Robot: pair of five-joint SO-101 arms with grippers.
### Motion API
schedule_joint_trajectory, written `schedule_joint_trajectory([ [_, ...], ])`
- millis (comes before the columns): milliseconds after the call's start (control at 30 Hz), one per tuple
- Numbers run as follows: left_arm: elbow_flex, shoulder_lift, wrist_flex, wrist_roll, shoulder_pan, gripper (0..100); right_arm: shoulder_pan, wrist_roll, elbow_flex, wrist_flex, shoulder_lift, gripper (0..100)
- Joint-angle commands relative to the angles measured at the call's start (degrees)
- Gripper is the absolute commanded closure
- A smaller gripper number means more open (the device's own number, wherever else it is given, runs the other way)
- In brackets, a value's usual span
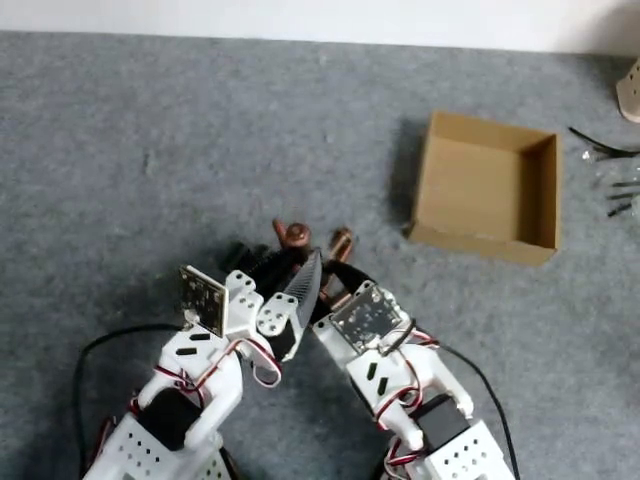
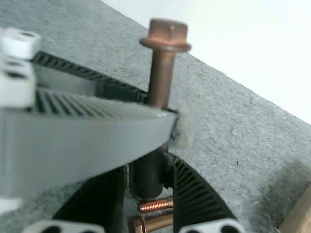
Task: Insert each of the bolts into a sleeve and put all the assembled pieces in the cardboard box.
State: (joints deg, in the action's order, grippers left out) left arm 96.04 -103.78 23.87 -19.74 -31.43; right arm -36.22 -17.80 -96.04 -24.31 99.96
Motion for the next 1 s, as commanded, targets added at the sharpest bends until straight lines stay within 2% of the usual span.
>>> schedule_joint_trajectory([
  [0,1.10,-0.57,1.23,0.18,-0.75,99,1.27,0.79,-6.11,2.42,1.19,99.4],
  [267,1.10,-0.66,3.34,0.26,-0.75,98,1.45,0.62,-6.11,2.42,1.19,99.4],
  [333,1.10,-0.57,3.43,0.26,-0.75,93,1.45,0.62,-6.11,2.42,1.19,99.4],
  [467,1.10,-0.57,5.63,0.09,-0.75,75,1.45,0.53,-6.11,2.33,1.19,99.4],
  [533,1.10,-0.57,5.80,-1.93,-0.57,70,1.54,0.53,-6.11,2.33,1.19,99.4],
  [767,0.92,-0.92,4.66,-5.71,7.52,72,3.03,0.53,-6.11,2.24,1.19,99.4],
  [967,-1.27,-0.92,3.34,-12.66,9.80,72,3.03,0.62,-6.11,2.24,1.01,99.4],
])
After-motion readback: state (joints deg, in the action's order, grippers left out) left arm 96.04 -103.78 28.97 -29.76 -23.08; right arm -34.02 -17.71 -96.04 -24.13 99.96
